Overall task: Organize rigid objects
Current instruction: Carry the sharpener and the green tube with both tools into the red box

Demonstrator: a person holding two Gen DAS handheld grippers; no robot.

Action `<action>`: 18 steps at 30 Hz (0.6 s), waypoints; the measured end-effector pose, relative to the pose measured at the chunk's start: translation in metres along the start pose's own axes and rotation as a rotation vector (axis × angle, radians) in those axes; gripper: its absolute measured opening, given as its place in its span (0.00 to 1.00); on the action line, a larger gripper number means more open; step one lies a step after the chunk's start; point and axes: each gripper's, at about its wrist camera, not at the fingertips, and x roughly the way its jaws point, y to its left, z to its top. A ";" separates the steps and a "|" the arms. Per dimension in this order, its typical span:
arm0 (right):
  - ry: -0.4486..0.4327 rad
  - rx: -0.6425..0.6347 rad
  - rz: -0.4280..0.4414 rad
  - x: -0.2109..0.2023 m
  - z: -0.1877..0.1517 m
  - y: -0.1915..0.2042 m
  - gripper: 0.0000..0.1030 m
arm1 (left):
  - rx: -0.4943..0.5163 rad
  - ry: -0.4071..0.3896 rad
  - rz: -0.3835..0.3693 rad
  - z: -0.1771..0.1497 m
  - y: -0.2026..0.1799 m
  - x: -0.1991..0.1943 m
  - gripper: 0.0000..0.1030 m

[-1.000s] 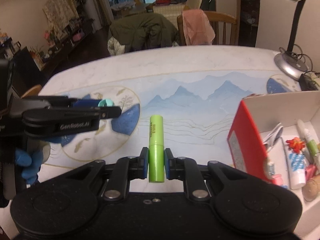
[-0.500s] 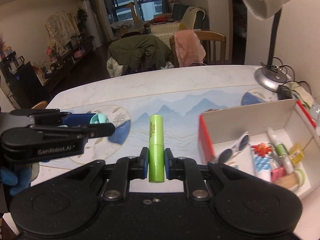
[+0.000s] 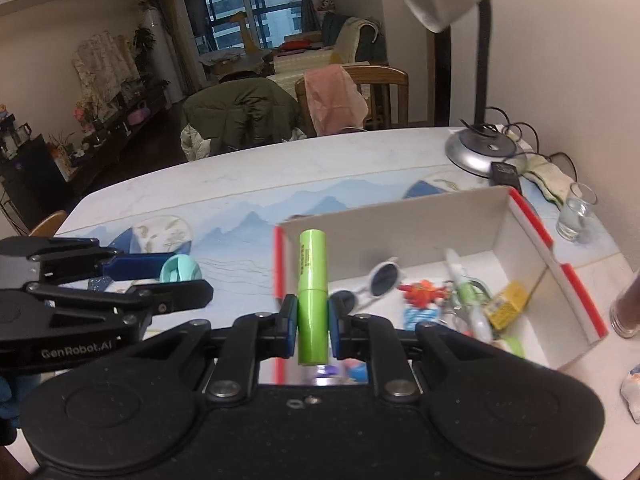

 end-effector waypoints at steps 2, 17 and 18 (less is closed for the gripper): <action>0.003 0.002 -0.011 -0.001 -0.002 -0.013 0.14 | 0.005 0.010 -0.001 0.003 -0.011 0.011 0.37; 0.063 0.032 -0.053 0.014 -0.006 -0.102 0.14 | 0.094 0.161 -0.040 0.019 -0.076 0.103 0.37; 0.067 0.032 -0.056 0.017 -0.007 -0.106 0.14 | 0.094 0.172 -0.033 0.020 -0.077 0.109 0.37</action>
